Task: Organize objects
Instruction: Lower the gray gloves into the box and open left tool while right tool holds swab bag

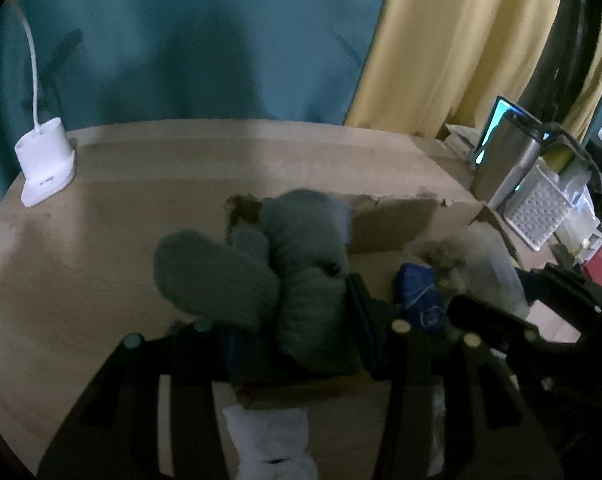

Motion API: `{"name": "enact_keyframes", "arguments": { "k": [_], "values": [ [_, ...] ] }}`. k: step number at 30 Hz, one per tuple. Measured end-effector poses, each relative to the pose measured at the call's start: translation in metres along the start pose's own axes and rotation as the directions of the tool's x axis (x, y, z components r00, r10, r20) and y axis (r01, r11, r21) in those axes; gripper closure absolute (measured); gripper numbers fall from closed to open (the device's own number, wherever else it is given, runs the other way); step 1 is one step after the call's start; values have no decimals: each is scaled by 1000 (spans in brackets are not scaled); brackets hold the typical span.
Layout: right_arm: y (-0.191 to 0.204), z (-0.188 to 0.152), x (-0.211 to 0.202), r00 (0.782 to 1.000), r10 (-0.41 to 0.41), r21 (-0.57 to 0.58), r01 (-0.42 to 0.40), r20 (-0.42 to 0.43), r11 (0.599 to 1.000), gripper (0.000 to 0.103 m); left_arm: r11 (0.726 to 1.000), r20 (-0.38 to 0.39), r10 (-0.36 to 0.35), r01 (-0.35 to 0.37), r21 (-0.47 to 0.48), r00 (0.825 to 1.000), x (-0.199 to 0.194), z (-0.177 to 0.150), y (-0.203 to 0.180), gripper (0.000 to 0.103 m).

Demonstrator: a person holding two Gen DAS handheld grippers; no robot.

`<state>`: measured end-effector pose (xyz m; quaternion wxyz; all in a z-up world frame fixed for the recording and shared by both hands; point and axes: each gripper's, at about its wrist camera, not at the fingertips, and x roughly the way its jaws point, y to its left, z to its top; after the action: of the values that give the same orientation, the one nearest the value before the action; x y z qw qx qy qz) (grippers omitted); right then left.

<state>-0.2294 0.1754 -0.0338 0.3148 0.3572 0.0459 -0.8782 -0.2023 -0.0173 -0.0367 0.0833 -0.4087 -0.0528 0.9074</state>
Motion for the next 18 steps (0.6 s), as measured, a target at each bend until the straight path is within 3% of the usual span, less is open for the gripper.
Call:
{"name": "enact_keyframes", "arguments": {
  "k": [7, 15, 17, 18],
  "values": [
    [-1, 0, 5, 1000, 13, -3, -13, -9, 1000, 53, 999, -7, 51, -51, 15, 999, 3, 0, -7, 47],
    [0, 0, 7, 1000, 11, 3, -11, -13, 1000, 53, 998, -1, 64, -64, 12, 998, -2, 2, -6, 46],
    [0, -1, 7, 1000, 12, 3, -12, -14, 1000, 53, 997, 12, 68, -68, 21, 998, -6, 1, -8, 41],
    [0, -1, 7, 1000, 12, 3, -12, -14, 1000, 53, 998, 19, 55, -56, 30, 998, -9, 1, -10, 32]
  ]
}}
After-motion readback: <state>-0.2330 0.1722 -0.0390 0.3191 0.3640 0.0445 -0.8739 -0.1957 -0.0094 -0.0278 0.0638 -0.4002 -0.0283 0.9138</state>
